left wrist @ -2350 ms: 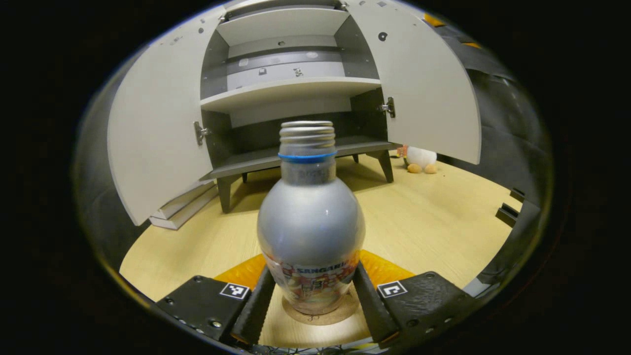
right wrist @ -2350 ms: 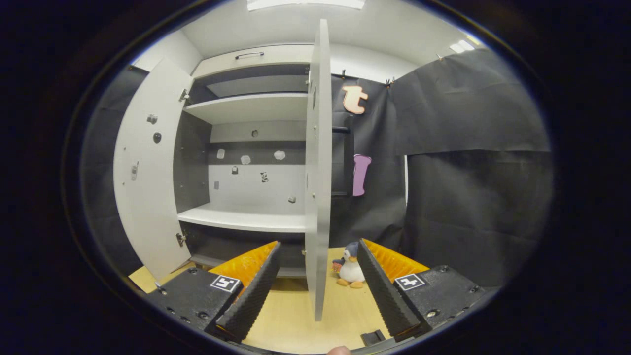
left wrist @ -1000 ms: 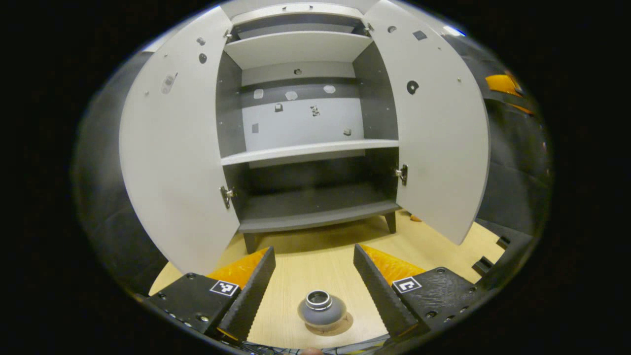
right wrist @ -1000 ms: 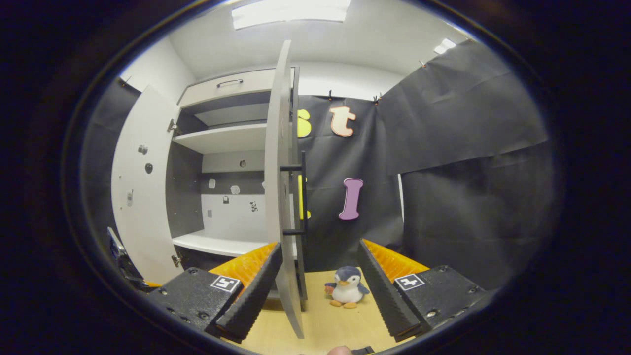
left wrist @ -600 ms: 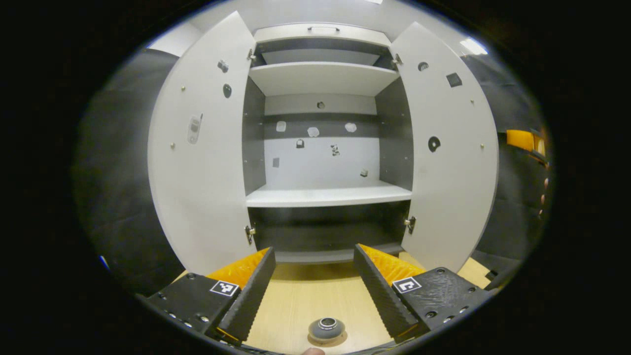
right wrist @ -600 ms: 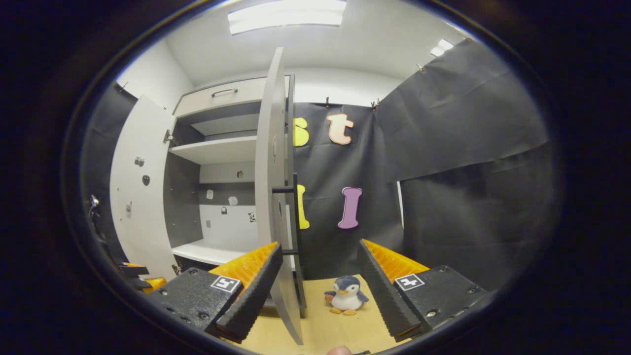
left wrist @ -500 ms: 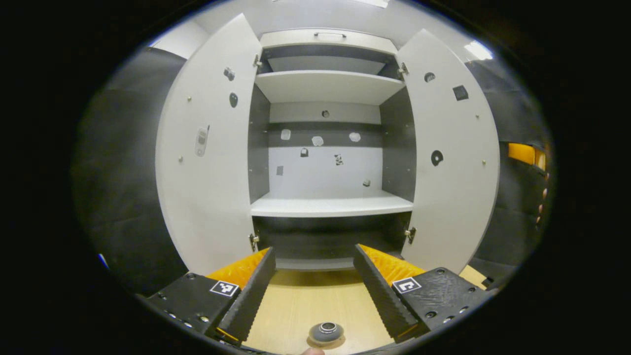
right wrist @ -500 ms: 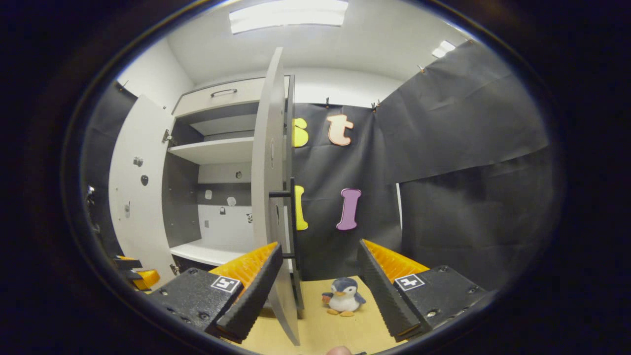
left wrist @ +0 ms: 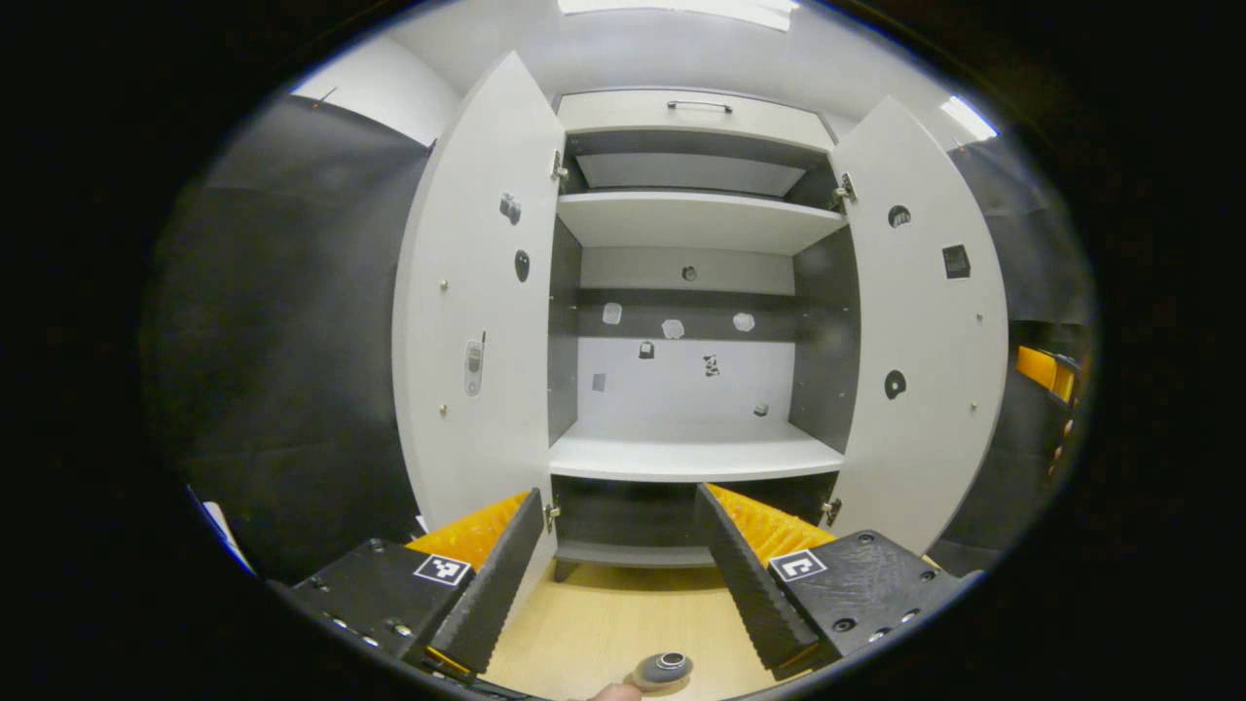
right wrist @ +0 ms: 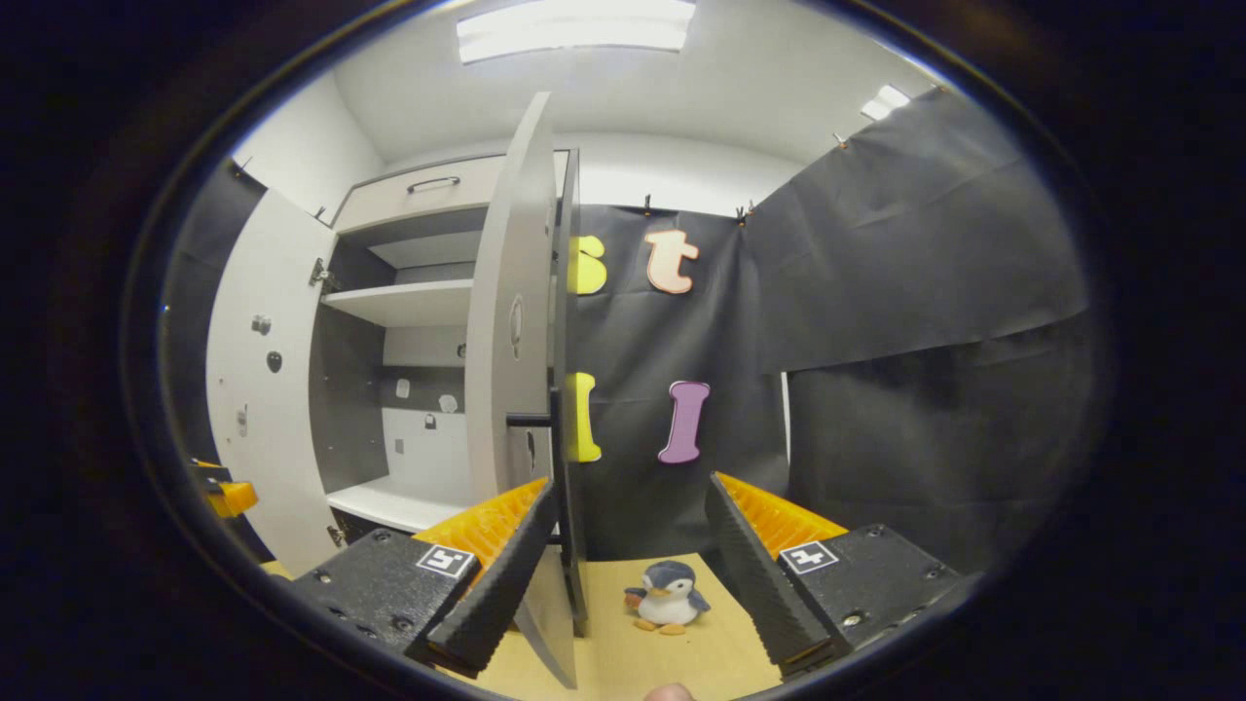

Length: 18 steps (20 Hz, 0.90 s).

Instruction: Grasp the bottle in the cabinet with the left hand and place it on the coaster, then close the right door with the right hand and the left door with the left hand.

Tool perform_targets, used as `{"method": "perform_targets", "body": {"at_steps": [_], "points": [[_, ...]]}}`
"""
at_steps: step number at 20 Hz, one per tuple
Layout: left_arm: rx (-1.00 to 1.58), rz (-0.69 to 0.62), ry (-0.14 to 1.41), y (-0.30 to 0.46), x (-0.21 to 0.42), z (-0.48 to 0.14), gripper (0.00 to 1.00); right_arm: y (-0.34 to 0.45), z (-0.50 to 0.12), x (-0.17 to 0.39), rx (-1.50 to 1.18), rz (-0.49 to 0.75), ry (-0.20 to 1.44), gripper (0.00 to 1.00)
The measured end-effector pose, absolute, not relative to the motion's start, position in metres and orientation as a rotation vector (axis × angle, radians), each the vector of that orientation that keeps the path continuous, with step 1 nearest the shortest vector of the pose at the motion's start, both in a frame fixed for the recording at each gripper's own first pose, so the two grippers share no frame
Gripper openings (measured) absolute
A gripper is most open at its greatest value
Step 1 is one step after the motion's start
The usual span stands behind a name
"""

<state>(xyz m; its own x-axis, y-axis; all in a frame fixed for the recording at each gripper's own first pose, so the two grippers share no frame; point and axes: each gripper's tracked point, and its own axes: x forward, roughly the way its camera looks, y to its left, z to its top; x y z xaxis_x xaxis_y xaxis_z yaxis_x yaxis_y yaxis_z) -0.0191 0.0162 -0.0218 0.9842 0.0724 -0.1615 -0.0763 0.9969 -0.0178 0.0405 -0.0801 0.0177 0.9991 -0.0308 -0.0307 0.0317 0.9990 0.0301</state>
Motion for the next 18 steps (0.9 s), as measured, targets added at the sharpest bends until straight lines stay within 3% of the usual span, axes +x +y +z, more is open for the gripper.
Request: {"method": "perform_targets", "body": {"at_steps": [1,4,13,15,18], "points": [[-0.02,0.085,0.156,0.021,-0.021,-0.017,0.93,-0.084,0.02,0.044,0.029,-0.043,0.029,0.99],[-0.015,0.104,0.148,0.03,-0.023,-0.01,0.99,-0.093,0.029,0.053,0.028,-0.069,0.018,0.96],[-0.026,0.167,0.162,0.063,-0.027,-0.01,0.93,-0.088,0.014,0.075,0.03,-0.065,0.061,0.98],[-0.041,0.183,0.162,0.071,-0.028,-0.008,0.99,-0.085,0.015,0.075,0.053,-0.069,0.06,0.97],[-0.05,0.209,0.166,0.085,-0.029,-0.01,0.94,-0.077,0.014,0.075,0.063,-0.048,0.055,0.96]]}}
